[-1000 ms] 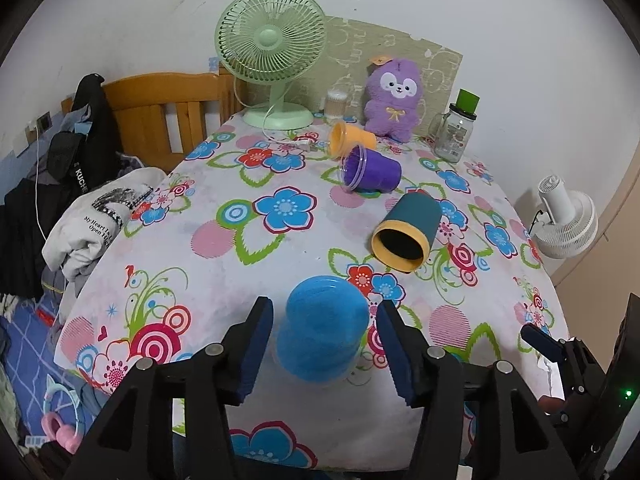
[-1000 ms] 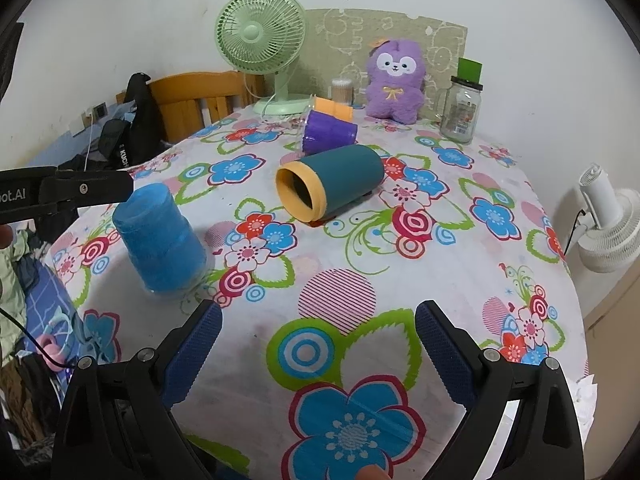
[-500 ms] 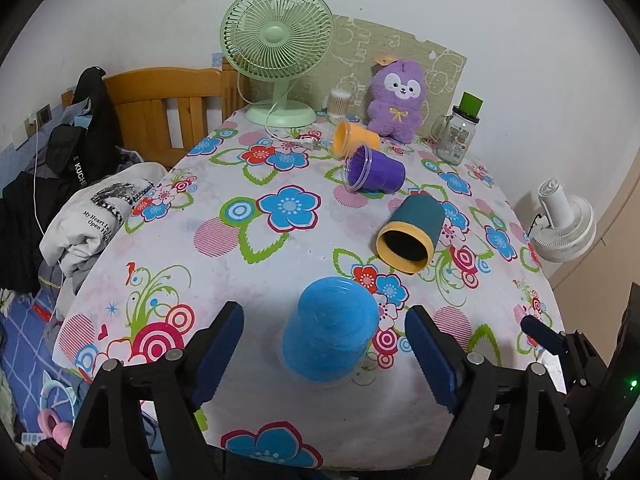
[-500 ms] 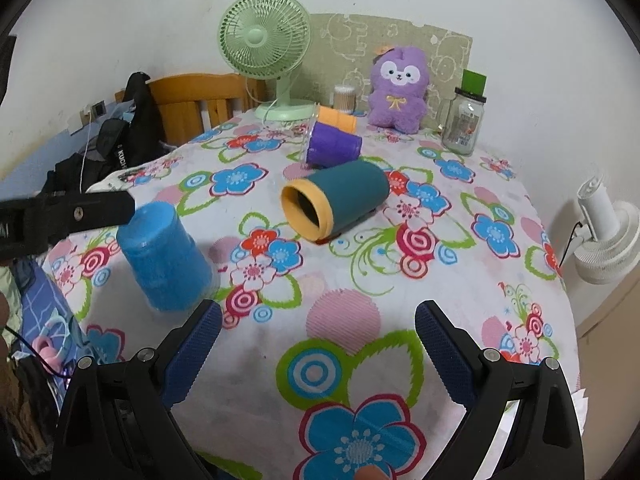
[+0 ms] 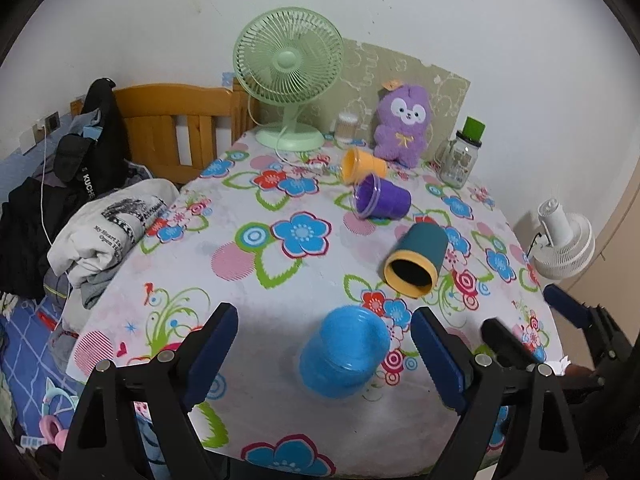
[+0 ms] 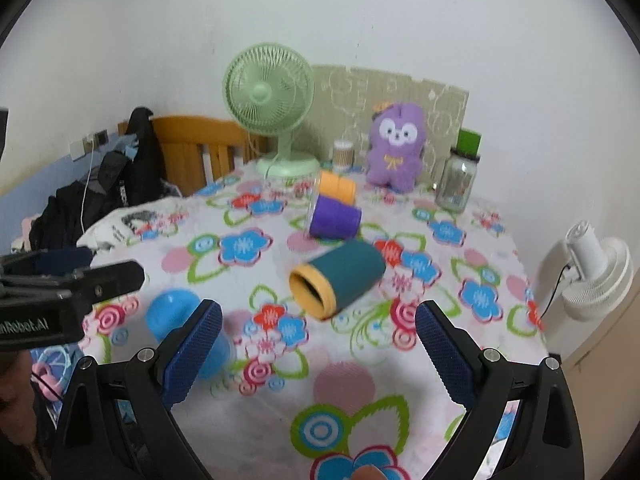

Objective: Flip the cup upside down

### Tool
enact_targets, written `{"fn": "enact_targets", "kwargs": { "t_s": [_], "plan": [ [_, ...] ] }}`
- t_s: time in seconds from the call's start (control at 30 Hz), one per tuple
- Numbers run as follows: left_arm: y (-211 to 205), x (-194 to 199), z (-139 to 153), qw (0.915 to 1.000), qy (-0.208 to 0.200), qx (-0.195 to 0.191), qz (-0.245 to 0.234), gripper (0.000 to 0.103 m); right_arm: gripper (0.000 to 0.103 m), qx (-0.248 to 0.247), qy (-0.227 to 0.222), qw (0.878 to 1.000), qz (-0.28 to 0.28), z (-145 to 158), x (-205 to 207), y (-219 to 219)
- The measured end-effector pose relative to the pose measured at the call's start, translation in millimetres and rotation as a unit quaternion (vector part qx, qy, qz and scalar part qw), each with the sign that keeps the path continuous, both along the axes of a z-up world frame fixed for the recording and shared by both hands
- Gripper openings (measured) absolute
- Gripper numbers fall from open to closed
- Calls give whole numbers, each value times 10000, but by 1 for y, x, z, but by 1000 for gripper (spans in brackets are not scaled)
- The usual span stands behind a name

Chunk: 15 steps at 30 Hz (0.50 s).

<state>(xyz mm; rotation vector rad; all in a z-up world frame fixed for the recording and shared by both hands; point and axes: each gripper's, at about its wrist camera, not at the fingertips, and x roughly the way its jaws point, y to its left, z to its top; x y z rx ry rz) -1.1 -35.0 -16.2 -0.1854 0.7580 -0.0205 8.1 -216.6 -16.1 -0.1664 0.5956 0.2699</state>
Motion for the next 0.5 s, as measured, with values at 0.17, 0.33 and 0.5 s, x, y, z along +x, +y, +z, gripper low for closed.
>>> {"fn": "enact_targets", "kwargs": {
  "t_s": [0.17,0.33,0.5],
  "plan": [
    [7,-2,9,9999,-152,-16,69,90,98,104,-207,9997,-53,21,0,2],
    [9,-6,19,9994,-341,33,87,91,98,132,-296,9995,-64,32,-2,7],
    [11,-9,29,9986,-511,66,139,93,98,118,-420,9990,-107,41,-6,11]
  ]
}}
